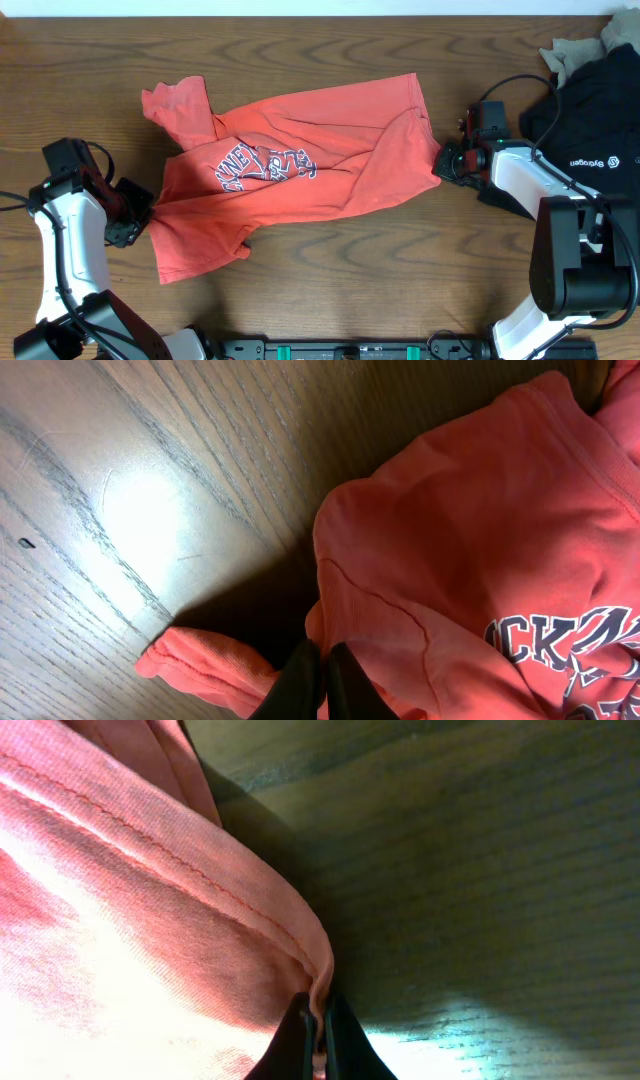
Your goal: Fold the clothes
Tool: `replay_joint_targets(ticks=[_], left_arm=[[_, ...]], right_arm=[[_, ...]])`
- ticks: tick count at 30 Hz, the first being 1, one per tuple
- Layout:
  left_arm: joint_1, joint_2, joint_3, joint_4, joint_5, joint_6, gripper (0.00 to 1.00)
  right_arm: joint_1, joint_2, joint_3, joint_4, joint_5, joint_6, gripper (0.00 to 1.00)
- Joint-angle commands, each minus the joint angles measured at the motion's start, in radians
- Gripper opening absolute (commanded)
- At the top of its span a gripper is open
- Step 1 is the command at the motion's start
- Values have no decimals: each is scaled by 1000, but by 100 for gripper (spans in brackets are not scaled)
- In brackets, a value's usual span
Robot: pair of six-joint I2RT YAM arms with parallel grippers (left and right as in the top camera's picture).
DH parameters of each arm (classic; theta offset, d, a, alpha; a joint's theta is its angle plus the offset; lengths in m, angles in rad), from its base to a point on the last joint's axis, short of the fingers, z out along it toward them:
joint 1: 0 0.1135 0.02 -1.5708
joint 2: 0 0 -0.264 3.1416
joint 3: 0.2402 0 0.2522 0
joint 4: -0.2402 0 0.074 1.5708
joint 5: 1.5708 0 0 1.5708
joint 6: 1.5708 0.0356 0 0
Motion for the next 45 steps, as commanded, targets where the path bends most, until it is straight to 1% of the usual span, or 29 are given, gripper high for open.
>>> replay_joint_targets(ticks=[1,4,7,9,12,15,21,25,28,31,36,37,38,39,40,42,44,45], left_arm=[[5,-5,14,-3,-19,1,7],[4,-9,15,-6,20,2,6],[-15,-15,40,-14,34,7,6],[-39,-18,88,-50,34,31,6],[-85,-21,205,-114,34,80,6],[-120,-21,363,-192,34,133,6],[-117,-21,640,-305,45,134,6],[-117,-21,816,-331,50,134,6],[-117,-21,920,-330,85,133,6],[-120,-22,958,-341,105,130,6],[-154,10,907,-404,105,129,7],[-168,23,890,-413,105,129,11],[-183,36,874,-419,105,129,26],[-200,48,855,-425,105,129,46],[-222,64,832,-428,105,129,57],[-270,97,787,-427,105,134,58],[-319,136,742,-415,105,139,63],[-351,163,710,-401,104,153,64]], right_arm=[[6,-8,-19,-24,-12,-1,1],[4,-63,-3,-58,-19,-38,1],[-2,-140,42,-133,-18,-85,1],[-9,-193,89,-200,-18,-103,1],[-29,-267,185,-303,-16,-115,1],[-52,-319,291,-378,-18,-138,1],[-75,-373,491,-471,-8,-200,1],[-97,-390,637,-528,36,-200,1],[-108,-406,730,-549,43,-202,1],[-112,-410,772,-573,57,-202,1],[-111,-375,769,-652,57,-200,1],[-111,-362,769,-670,57,-200,1],[-111,-351,769,-683,57,-200,1],[-111,-338,769,-698,57,-200,1],[-111,-327,769,-710,57,-200,1],[-111,-307,769,-730,57,-200,1],[-111,-293,769,-738,57,-200,1],[-111,-287,769,-740,57,-200,1]])
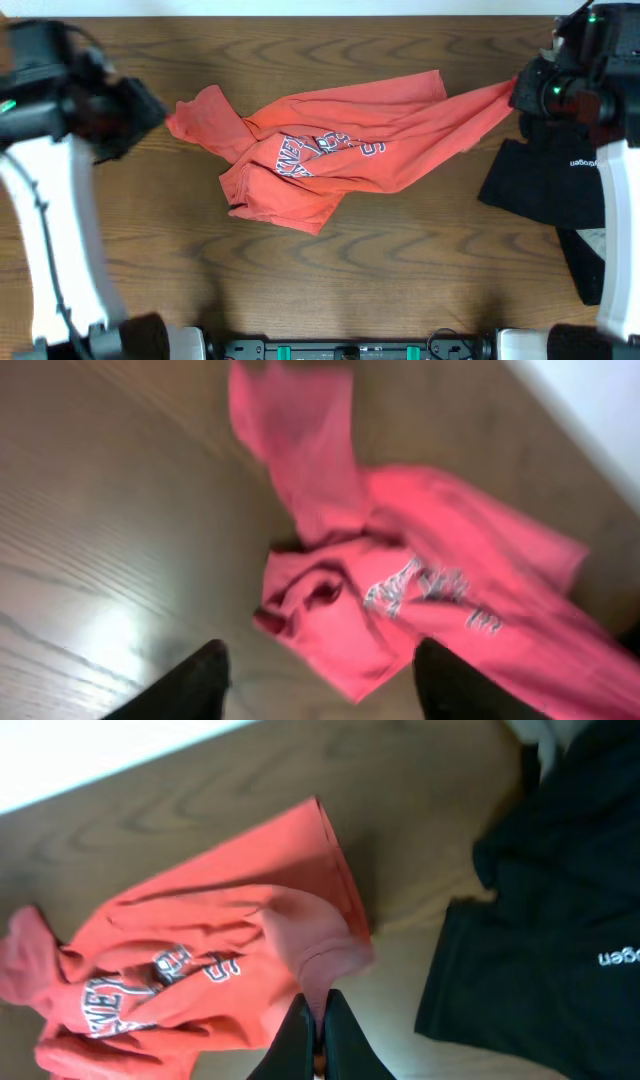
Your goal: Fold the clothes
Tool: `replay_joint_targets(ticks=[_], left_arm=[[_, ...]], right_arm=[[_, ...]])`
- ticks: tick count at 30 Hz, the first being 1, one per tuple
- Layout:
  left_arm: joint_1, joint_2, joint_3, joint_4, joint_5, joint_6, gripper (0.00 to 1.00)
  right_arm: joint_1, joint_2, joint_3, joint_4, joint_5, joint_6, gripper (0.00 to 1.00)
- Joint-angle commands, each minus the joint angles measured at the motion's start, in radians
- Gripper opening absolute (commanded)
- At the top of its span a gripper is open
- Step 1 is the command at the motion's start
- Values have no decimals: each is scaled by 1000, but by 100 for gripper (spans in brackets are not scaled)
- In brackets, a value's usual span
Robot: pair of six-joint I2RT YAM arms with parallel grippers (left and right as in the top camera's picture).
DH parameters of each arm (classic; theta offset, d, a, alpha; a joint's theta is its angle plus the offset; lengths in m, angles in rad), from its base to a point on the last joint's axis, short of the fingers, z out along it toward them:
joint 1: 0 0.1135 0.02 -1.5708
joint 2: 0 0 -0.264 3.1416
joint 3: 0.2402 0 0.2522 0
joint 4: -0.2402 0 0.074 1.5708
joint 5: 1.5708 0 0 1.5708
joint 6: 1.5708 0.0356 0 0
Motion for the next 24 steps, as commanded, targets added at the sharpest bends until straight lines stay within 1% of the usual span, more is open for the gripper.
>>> replay_joint_targets(ticks=[1,7,13,21,24], left_arm=[[-83,71,-79,22,11,40,64],[-200,237,-202,96,12,42,64],[-287,389,-216,107,12,42,64],[-353,491,-216,159,11,41,64],[-369,499,-216,159,11,38,60]], right_arm=[[-5,8,6,-5,11,-13,1],[-5,12,6,-6,11,-14,1],[-5,12,6,-13,12,-24,1],[-5,12,6,-19,13,-24,1],[-5,12,6,-20,19,-32,2]])
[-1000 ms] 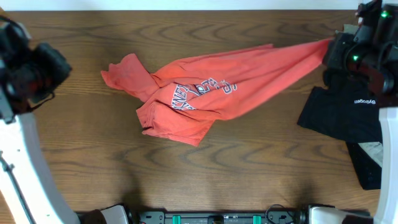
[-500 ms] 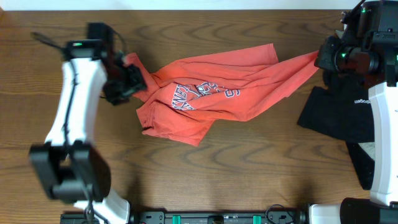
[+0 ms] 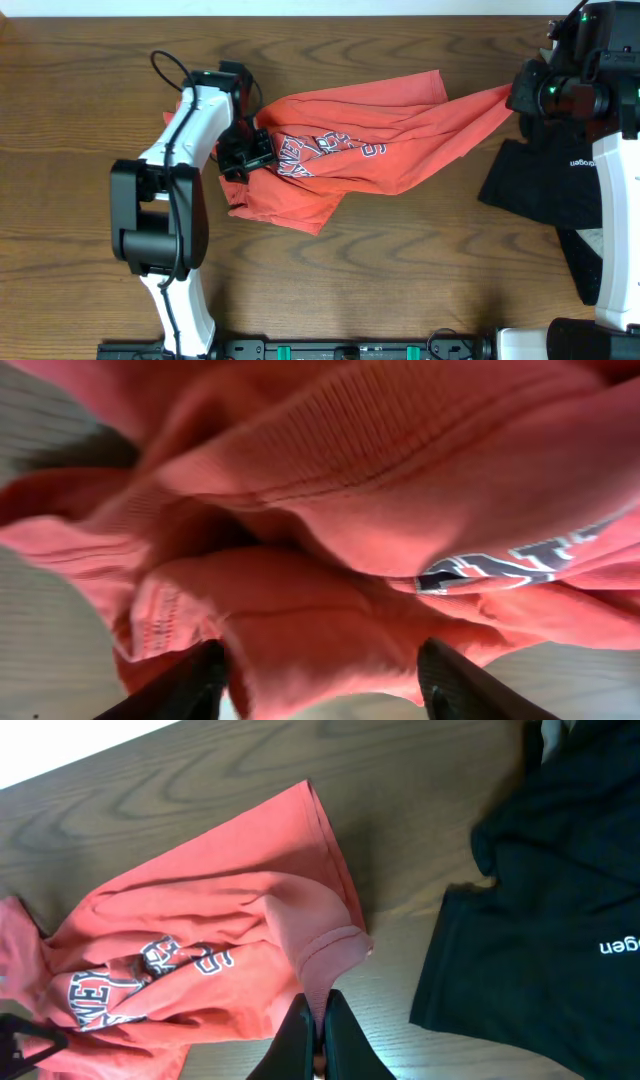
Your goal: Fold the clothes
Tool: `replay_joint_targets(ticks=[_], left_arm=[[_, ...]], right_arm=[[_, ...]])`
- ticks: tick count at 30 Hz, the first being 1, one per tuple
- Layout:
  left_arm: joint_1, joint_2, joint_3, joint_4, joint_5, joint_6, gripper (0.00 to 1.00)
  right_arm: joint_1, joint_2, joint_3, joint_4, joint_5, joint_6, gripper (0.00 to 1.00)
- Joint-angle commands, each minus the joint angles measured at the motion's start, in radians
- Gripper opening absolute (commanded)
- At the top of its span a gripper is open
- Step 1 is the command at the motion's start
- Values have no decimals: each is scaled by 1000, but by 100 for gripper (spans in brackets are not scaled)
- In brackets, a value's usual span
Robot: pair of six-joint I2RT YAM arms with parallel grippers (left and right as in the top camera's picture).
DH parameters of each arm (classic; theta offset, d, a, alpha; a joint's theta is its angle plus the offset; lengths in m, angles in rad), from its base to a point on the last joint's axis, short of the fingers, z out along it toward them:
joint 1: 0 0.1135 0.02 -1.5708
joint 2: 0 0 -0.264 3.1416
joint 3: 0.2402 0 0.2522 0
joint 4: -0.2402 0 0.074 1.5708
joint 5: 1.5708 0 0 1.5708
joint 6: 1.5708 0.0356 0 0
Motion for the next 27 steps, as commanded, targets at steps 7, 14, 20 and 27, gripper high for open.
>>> replay_joint_targets(ticks=[7,14,20,27], left_arm=[[-22,8,0,9,-6,18,13],[-20,-6,2,0,-79,18,6],[12,-122,80,-69,-92,51,6],[142,-379,196,-121,-84,51,6]], right_arm=[[-5,-6,6,-3,14,-26,2],[-5,-6,6,-9,14,-30,2],[-5,-6,6,-20,39,-37,1],[-5,-17,7,-21,0,-76,1]])
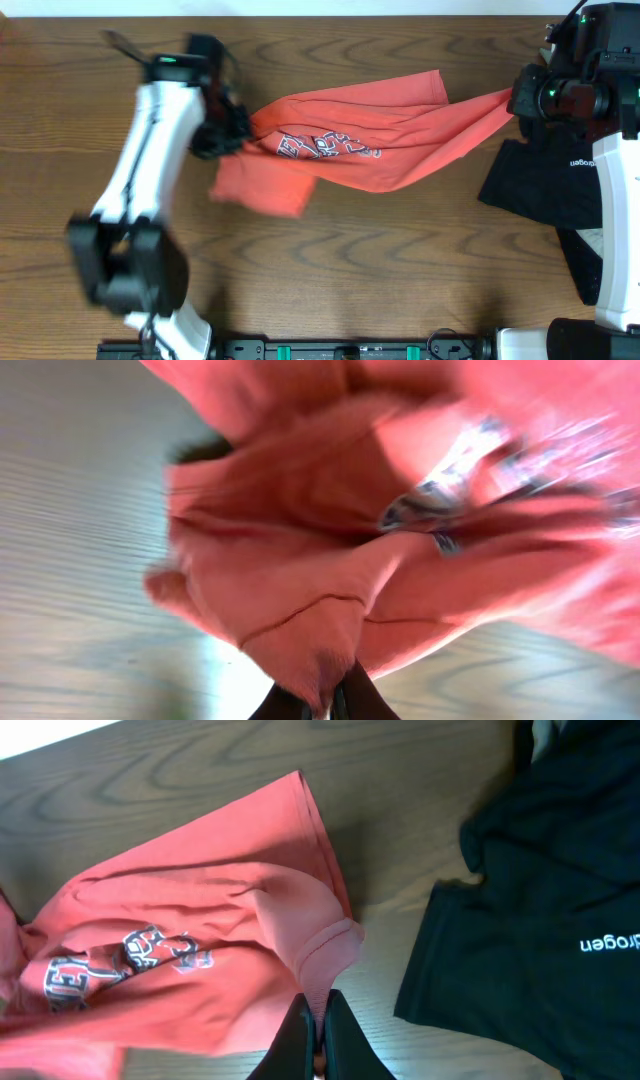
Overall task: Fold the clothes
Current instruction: 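Lift the shirt with both grippers, stretch it and swing it forward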
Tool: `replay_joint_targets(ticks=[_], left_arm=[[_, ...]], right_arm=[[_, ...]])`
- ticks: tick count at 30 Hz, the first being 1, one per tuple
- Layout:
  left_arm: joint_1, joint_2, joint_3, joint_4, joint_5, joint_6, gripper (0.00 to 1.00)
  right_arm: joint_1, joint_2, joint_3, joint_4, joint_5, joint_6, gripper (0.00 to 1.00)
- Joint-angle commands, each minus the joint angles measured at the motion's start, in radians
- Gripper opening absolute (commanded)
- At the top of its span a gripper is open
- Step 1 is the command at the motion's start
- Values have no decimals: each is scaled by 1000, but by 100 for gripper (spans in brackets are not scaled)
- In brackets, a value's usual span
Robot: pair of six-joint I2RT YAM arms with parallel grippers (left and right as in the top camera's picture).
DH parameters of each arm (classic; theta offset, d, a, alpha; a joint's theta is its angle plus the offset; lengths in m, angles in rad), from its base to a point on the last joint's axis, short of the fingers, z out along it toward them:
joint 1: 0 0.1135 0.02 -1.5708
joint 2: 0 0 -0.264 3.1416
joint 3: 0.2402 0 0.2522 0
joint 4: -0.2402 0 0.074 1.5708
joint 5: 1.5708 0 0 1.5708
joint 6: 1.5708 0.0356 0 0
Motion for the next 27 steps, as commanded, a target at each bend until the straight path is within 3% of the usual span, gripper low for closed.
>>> replay_joint_targets(ticks=[1,9,17,22,27], left_arm=[[80,-158,85,-9,-10,12,6],[319,-389,248,9,89,5,6],[538,-472,390,23,233,-25,6],[560,-460,396,71,237,-71,6],[489,-354,396,87,237,-66,6]], right_arm=[[-5,-23,7,1,-17,-32,1],[-6,-151,29,72,-18,-58,1],[-8,-288,80,98,57,-58,1],[-7,-292,87,98,92,-58,1],[-6,-196,87,86,29,-67,1]])
